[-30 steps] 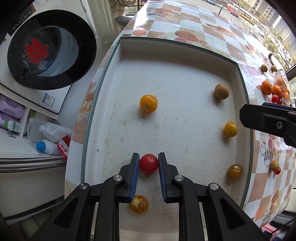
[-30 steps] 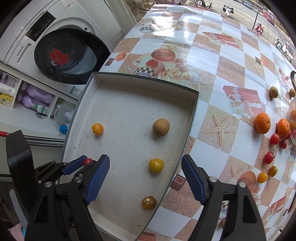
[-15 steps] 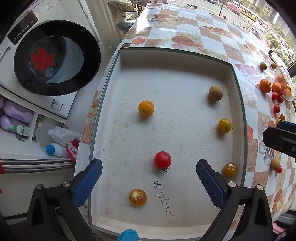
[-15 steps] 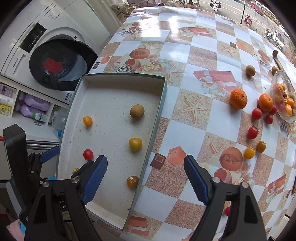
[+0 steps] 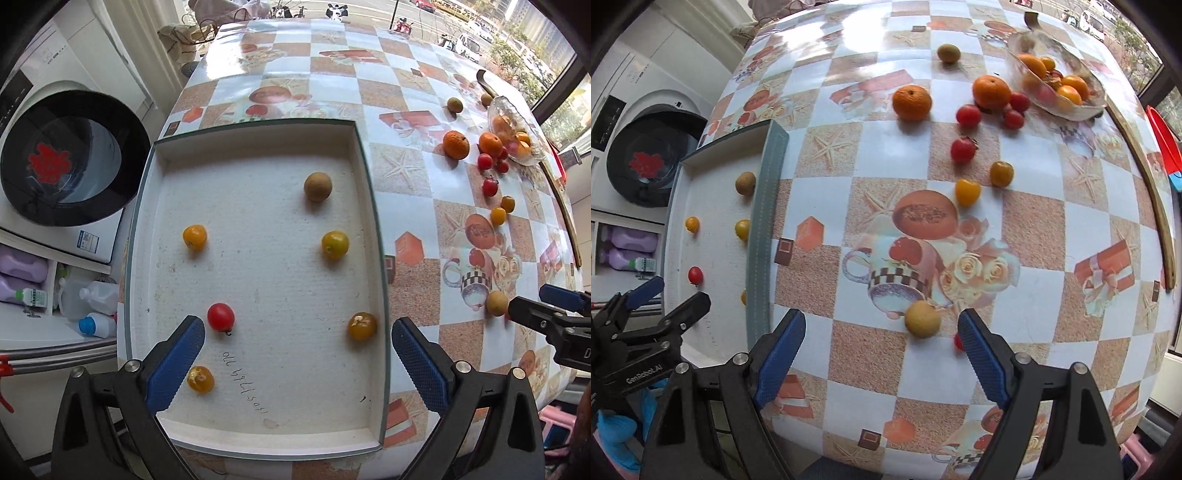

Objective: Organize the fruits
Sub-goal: 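Move both open tools back over the table toward the loose fruit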

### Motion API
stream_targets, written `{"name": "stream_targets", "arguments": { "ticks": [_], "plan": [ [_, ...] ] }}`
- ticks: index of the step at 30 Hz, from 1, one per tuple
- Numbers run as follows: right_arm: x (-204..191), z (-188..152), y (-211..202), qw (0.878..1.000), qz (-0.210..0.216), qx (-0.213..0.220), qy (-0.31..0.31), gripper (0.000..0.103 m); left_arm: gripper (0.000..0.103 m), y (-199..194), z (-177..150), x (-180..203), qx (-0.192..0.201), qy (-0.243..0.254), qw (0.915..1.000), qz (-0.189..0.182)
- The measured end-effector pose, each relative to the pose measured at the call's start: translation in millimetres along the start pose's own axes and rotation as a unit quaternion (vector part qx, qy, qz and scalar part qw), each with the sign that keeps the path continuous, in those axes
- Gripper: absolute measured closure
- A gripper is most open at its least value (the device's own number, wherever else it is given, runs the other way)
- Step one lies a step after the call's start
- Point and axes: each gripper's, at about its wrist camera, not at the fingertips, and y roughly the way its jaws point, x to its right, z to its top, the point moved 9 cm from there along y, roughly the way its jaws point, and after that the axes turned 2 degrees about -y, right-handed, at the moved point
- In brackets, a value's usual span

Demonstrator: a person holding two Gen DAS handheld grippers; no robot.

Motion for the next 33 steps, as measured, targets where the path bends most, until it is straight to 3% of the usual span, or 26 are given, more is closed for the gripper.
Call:
{"name": "stream_targets", "arguments": {
  "ticks": [5, 10, 19, 33],
  "plan": [
    [52, -20, -3, 0.998, -0.021, -0.006, 0.05, 0.016, 0.001, -11, 15, 51, 0.024, 0.057, 0.9979, -0.017],
    [80, -36, -2, 0.997, -0.027, -0.011, 0.074, 0.016, 0.001, 2, 18, 93, 0.012, 0.098, 0.9946, -0.03],
    [109, -54, 2, 0.995, -0.033, -0.015, 0.09, 0.016, 0.001, 25, -12, 145, -0.011, 0.159, 0.9864, -0.04],
    [130, -6, 6, 0.997, -0.021, 0.003, 0.076, 0.016, 0.001, 54, -14, 168, -0.007, 0.13, 0.9912, -0.024]
  ]
}}
